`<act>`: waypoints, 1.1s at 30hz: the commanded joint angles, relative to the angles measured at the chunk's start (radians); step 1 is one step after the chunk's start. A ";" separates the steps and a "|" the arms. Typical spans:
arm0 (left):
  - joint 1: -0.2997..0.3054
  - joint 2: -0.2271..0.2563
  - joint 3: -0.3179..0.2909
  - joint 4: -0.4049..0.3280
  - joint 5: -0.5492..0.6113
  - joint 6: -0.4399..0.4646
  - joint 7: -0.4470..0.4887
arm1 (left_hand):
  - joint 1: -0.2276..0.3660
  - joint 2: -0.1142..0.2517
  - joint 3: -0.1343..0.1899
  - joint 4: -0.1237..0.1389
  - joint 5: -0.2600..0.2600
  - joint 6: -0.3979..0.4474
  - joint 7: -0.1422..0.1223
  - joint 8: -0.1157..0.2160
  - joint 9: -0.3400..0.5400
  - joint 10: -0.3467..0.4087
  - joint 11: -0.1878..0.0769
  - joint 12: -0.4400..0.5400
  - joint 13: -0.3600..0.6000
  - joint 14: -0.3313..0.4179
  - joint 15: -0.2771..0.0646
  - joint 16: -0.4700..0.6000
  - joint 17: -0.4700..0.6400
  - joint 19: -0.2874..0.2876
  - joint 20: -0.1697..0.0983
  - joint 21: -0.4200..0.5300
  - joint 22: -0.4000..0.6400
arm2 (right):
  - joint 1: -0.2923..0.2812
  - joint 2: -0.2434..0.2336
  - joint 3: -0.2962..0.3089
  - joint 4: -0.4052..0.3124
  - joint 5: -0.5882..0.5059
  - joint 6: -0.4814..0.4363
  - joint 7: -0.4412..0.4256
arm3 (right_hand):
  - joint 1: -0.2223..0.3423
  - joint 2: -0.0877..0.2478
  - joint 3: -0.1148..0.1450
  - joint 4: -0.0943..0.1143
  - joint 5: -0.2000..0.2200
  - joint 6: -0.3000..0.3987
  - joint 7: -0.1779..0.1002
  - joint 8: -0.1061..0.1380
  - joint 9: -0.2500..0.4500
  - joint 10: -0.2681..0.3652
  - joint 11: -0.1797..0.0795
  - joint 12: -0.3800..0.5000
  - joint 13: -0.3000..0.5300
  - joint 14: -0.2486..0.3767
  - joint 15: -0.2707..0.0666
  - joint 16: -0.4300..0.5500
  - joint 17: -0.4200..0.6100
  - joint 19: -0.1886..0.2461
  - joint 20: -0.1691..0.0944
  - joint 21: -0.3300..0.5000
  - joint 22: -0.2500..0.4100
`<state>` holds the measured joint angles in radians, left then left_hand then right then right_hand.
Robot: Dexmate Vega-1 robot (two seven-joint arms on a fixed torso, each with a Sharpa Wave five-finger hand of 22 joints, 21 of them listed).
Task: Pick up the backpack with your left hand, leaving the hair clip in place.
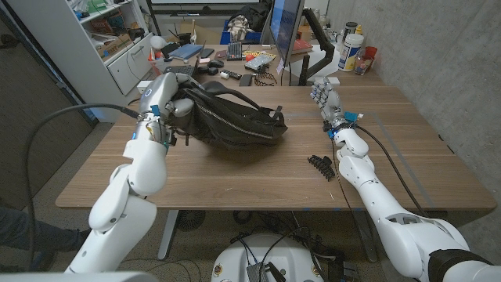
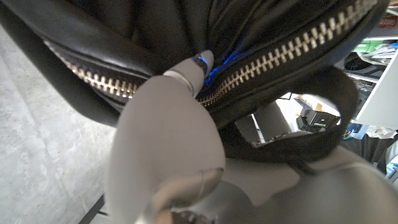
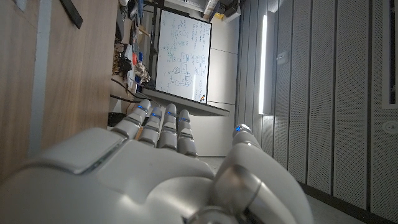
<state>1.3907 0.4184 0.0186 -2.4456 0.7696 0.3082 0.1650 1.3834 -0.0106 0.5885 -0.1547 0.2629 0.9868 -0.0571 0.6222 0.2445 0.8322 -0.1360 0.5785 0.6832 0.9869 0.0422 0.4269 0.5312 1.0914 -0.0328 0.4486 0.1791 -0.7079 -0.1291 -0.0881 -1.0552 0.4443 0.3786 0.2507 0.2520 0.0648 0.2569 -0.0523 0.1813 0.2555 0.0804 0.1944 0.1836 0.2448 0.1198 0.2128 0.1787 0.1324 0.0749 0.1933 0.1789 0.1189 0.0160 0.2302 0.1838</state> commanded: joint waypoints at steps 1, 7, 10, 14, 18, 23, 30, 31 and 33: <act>-0.118 -0.003 0.012 0.017 -0.065 -0.038 -0.065 | -0.011 0.011 0.001 0.006 0.004 0.104 0.095 0.009 0.001 0.014 -0.004 -0.001 0.008 0.200 -0.245 -0.006 0.005 0.042 -0.046 0.008 0.002 | -0.007 -0.009 0.010 -0.024 0.003 0.002 -0.002 | -0.005 0.001 0.000 -0.005 0.003 0.008 -0.001 0.002 0.004 0.009 -0.003 0.006 0.006 0.004 0.002 0.001 0.006 0.007 0.002 0.003 0.004; -0.165 -0.003 0.035 0.037 -0.084 -0.065 -0.073 | -0.013 0.010 0.001 0.007 0.005 0.108 0.093 0.010 -0.001 0.016 -0.007 -0.004 0.012 0.206 -0.243 -0.008 0.010 0.041 -0.048 0.009 0.002 | -0.015 -0.013 0.016 -0.033 0.011 -0.001 0.002 | -0.005 0.002 0.000 -0.005 0.003 0.007 -0.001 0.001 0.004 0.009 -0.003 0.006 0.006 0.005 0.002 0.001 0.006 0.007 0.003 0.002 0.005; -0.190 -0.003 0.047 0.048 -0.092 -0.073 -0.078 | -0.014 0.011 0.000 0.008 0.005 0.107 0.092 0.010 -0.001 0.016 -0.009 -0.006 0.013 0.205 -0.244 -0.011 0.012 0.040 -0.048 0.010 0.002 | -0.019 -0.018 0.018 -0.038 0.013 -0.005 0.004 | -0.005 0.002 0.000 -0.005 0.003 0.007 0.000 0.001 0.004 0.010 -0.003 0.006 0.006 0.005 0.002 0.001 0.006 0.007 0.003 0.002 0.005; -0.229 -0.005 0.056 0.049 -0.103 -0.062 -0.100 | -0.015 0.011 0.000 0.008 0.004 0.108 0.092 0.010 -0.003 0.020 -0.010 -0.008 0.013 0.205 -0.242 -0.014 0.015 0.038 -0.047 0.010 0.002 | -0.023 -0.022 0.021 -0.046 0.014 -0.008 0.003 | -0.005 0.002 0.000 -0.005 0.003 0.008 0.001 0.001 0.004 0.010 -0.003 0.006 0.006 0.005 0.002 0.000 0.006 0.008 0.003 0.002 0.005; -0.261 -0.009 0.062 0.043 -0.102 -0.047 -0.115 | -0.015 0.010 -0.001 0.008 0.004 0.108 0.090 0.011 -0.003 0.022 -0.010 -0.010 0.014 0.208 -0.244 -0.015 0.017 0.038 -0.048 0.010 0.002 | -0.025 -0.026 0.022 -0.054 0.014 -0.014 0.002 | -0.005 0.002 0.000 -0.006 0.003 0.008 0.000 0.001 0.004 0.010 -0.003 0.006 0.006 0.005 0.003 0.000 0.006 0.008 0.003 0.001 0.005; -0.281 -0.010 0.064 0.042 -0.109 -0.057 -0.113 | -0.016 0.009 -0.001 0.007 0.004 0.109 0.091 0.011 -0.006 0.022 -0.011 -0.013 0.017 0.208 -0.245 -0.019 0.022 0.037 -0.047 0.011 0.002 | -0.023 -0.028 0.025 -0.052 0.014 -0.017 -0.005 | -0.006 0.002 -0.001 -0.006 0.003 0.008 0.001 0.001 0.004 0.010 -0.003 0.005 0.006 0.005 0.002 0.000 0.006 0.008 0.003 0.001 0.005; -0.316 -0.012 0.066 0.042 -0.117 -0.061 -0.119 | -0.017 0.010 -0.002 0.008 0.004 0.111 0.090 0.011 -0.009 0.027 -0.012 -0.017 0.016 0.209 -0.246 -0.023 0.026 0.035 -0.046 0.012 0.002 | -0.018 -0.029 0.023 -0.050 0.012 -0.014 -0.003 | -0.006 0.002 -0.001 -0.006 0.003 0.010 0.000 0.002 0.004 0.010 -0.004 0.005 0.006 0.006 0.003 -0.001 0.006 0.009 0.003 0.000 0.005; -0.324 -0.012 0.067 0.041 -0.116 -0.055 -0.124 | -0.017 0.010 -0.002 0.008 0.004 0.110 0.090 0.011 -0.007 0.027 -0.012 -0.019 0.015 0.210 -0.246 -0.024 0.026 0.033 -0.046 0.011 0.002 | -0.018 -0.028 0.022 -0.049 0.010 -0.013 -0.005 | -0.006 0.002 -0.001 -0.006 0.003 0.010 0.000 0.002 0.004 0.010 -0.003 0.005 0.006 0.006 0.003 -0.001 0.006 0.008 0.003 0.000 0.005; -0.341 -0.013 0.073 0.032 -0.105 -0.027 -0.144 | -0.018 0.011 -0.003 0.009 0.004 0.110 0.091 0.012 -0.007 0.024 -0.011 -0.020 0.018 0.208 -0.247 -0.026 0.028 0.030 -0.046 0.010 0.002 | -0.015 -0.026 0.020 -0.046 0.010 -0.012 -0.002 | -0.006 0.002 -0.001 -0.006 0.003 0.009 0.000 0.001 0.004 0.010 -0.004 0.005 0.006 0.006 0.003 -0.001 0.006 0.008 0.003 0.000 0.005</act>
<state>1.1323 0.4095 0.0763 -2.4044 0.6623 0.2498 0.0585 1.3719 -0.0183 0.5844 -0.1505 0.2607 1.0081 -0.0535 0.6293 0.2347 0.8478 -0.1449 0.5603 0.7007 0.9994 0.0295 0.4025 0.5537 1.0887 -0.0411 0.4551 0.1788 -0.7290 -0.1546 -0.0661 -1.1036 0.4566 0.3667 0.2493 0.2521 0.0648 0.2570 -0.0522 0.1813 0.2555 0.0804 0.1944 0.1836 0.2484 0.1161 0.2128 0.1787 0.1323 0.0749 0.1933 0.1788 0.1189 0.0161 0.2302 0.1837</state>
